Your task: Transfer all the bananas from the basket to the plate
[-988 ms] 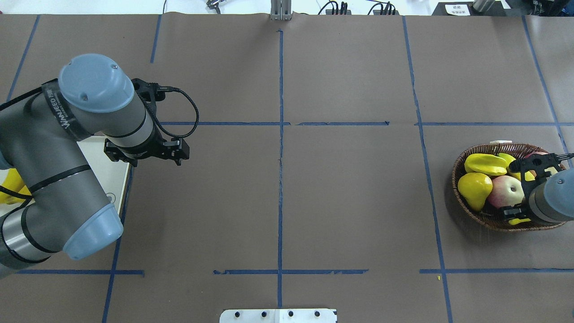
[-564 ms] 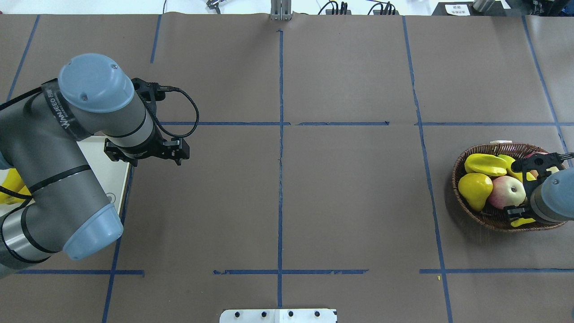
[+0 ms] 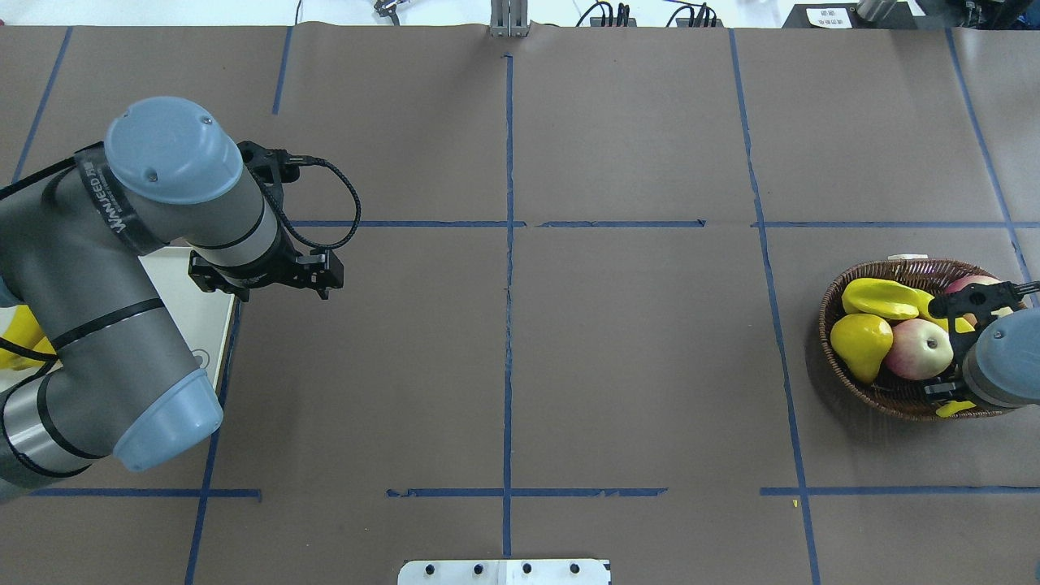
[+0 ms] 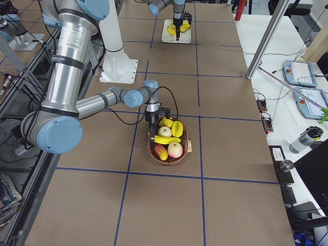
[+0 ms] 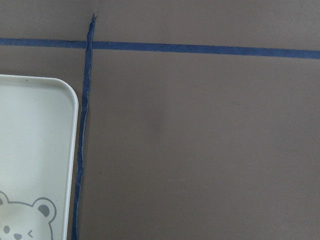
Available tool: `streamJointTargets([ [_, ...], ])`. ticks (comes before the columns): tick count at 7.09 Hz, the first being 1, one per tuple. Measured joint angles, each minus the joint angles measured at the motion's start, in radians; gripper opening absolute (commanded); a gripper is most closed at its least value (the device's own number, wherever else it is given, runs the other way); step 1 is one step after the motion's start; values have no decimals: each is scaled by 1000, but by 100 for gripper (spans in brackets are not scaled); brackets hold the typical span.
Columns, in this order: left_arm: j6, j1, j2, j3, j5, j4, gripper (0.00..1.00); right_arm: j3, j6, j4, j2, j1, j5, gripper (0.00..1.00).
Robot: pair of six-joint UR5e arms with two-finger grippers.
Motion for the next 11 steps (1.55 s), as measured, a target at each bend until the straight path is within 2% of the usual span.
streamJointTargets([
  [2,0,1,1,1,0,0,100,1,-1,-11,1,-7,0,53],
  [6,0,16,1,3,1,0,100,13,-10,-13,4,32,-2,48],
  [7,0,17,1,3,1,0,100,20,-11,-14,3,44,-6,42],
  [9,0,18,1,3,2,0,100,29,-12,-20,2,64,-27,20],
  [10,0,18,1,3,2,0,100,31,-12,-25,3,82,-44,14],
  [11,0,18,1,3,1,0,100,31,-12,-28,5,107,-72,11],
])
